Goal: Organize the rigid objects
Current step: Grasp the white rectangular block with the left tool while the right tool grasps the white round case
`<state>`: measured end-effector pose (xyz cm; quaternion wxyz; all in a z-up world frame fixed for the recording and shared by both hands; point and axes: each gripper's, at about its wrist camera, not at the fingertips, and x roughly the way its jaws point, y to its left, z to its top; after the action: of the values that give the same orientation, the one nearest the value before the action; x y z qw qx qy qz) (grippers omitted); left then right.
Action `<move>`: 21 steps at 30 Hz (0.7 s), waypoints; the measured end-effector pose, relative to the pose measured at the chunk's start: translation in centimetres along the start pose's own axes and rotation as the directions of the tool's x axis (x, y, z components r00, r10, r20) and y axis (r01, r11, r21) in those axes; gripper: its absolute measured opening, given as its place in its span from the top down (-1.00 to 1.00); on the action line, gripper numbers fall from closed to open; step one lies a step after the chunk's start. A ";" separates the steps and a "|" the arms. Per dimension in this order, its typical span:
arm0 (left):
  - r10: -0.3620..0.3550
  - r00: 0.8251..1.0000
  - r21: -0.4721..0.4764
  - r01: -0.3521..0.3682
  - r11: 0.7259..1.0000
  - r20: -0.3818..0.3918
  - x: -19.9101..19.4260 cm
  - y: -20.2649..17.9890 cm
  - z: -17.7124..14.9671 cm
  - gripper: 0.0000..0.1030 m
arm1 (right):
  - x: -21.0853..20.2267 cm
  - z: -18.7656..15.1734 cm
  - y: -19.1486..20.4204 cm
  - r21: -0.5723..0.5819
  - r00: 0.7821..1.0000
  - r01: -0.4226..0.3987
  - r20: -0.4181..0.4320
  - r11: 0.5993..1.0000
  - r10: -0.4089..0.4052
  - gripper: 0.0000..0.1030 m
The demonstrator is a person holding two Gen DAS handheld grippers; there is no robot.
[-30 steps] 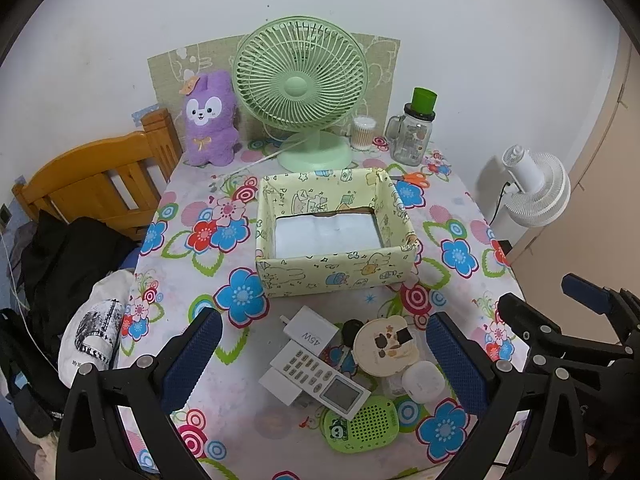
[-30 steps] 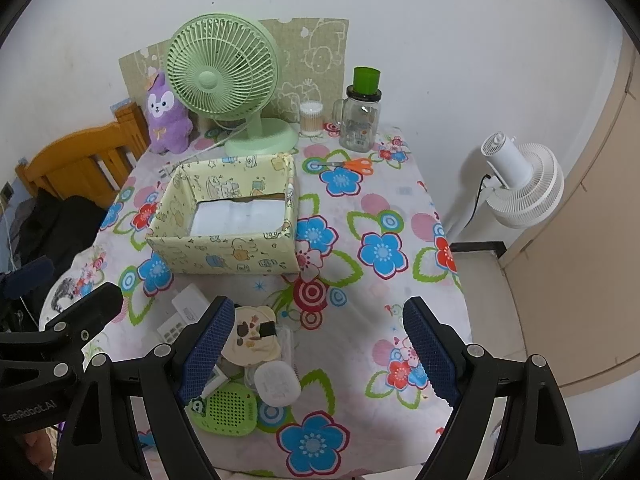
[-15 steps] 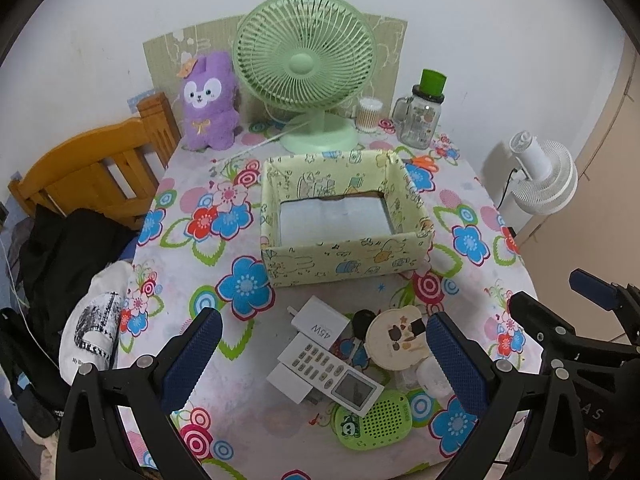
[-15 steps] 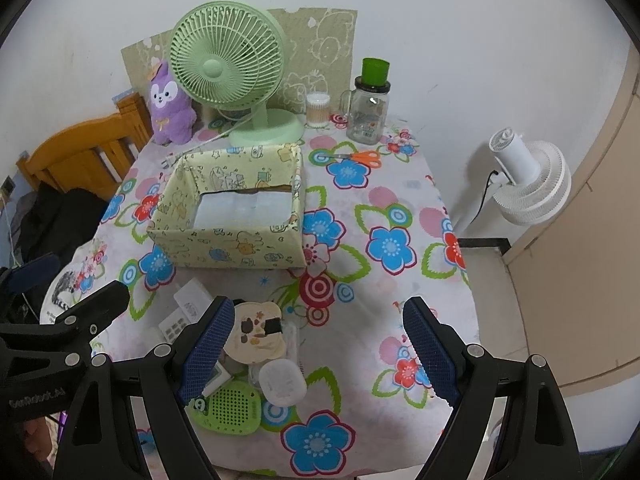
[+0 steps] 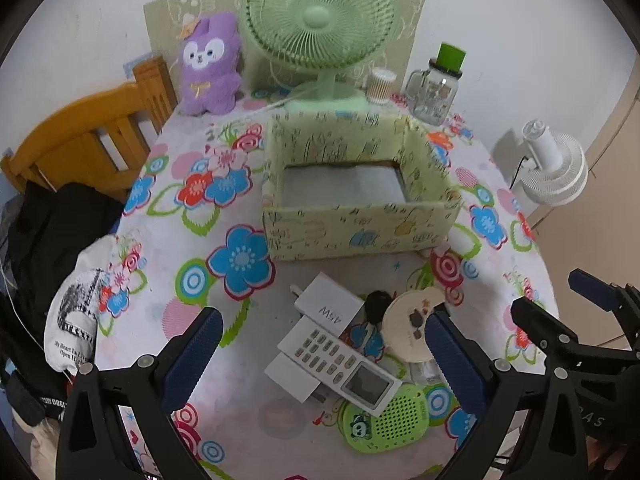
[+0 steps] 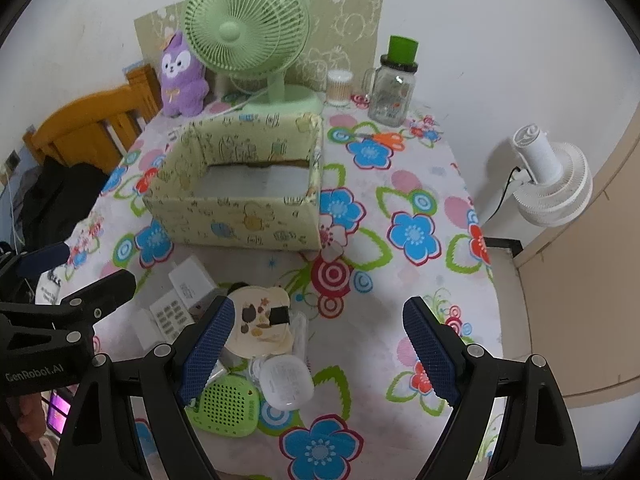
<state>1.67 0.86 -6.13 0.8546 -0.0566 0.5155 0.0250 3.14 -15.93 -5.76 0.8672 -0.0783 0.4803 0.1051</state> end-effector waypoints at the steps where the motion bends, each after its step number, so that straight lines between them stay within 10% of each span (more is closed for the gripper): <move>1: 0.002 1.000 -0.001 -0.002 1.000 -0.008 0.3 0.1 -0.1 -0.97 | 0.3 -0.2 0.0 -0.001 1.000 -0.001 -0.004 1.000 0.001 -0.72; 21: 0.024 0.989 -0.015 -0.026 1.000 -0.144 5.9 1.6 -3.9 -0.96 | 5.9 -4.0 1.4 -0.020 0.990 -0.022 -0.142 1.000 0.019 -0.72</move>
<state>0.80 1.90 -13.27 0.8144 -0.0590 0.5762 0.0359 2.57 -14.90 -12.89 0.8290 -0.0898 0.5402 0.1133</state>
